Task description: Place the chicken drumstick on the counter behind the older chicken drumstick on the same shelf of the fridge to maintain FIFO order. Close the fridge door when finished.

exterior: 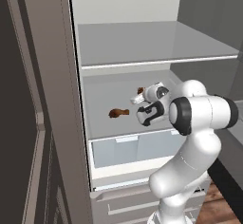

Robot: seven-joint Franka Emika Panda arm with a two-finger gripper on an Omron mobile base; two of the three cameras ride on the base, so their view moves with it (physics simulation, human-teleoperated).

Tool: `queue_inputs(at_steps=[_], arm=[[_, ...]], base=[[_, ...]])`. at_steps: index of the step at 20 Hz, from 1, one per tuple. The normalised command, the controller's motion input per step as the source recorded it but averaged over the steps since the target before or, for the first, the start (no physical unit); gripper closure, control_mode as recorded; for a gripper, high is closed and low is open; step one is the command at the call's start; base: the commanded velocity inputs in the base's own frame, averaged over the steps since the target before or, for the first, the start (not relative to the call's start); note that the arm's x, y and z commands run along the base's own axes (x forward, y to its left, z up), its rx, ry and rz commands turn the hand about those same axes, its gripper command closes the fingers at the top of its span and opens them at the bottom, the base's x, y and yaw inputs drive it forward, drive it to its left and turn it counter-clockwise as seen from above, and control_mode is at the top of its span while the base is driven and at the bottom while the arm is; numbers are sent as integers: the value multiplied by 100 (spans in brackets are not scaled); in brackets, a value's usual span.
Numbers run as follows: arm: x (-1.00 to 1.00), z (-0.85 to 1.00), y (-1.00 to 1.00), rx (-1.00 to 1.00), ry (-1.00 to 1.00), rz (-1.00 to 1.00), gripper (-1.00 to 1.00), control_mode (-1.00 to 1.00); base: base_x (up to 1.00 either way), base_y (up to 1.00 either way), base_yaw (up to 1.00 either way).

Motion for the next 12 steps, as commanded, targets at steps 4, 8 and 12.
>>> queue_inputs(at_steps=[4, 8, 12], arm=[[13, 1, 0, 0, 18, 0, -100, -100], [9, 11, 0, 0, 13, 0, -100, -100], [-6, 29, 11, 0, 6, 0, -100, -100]], base=[[0, 0, 0], [0, 0, 0], [0, 0, 0]])
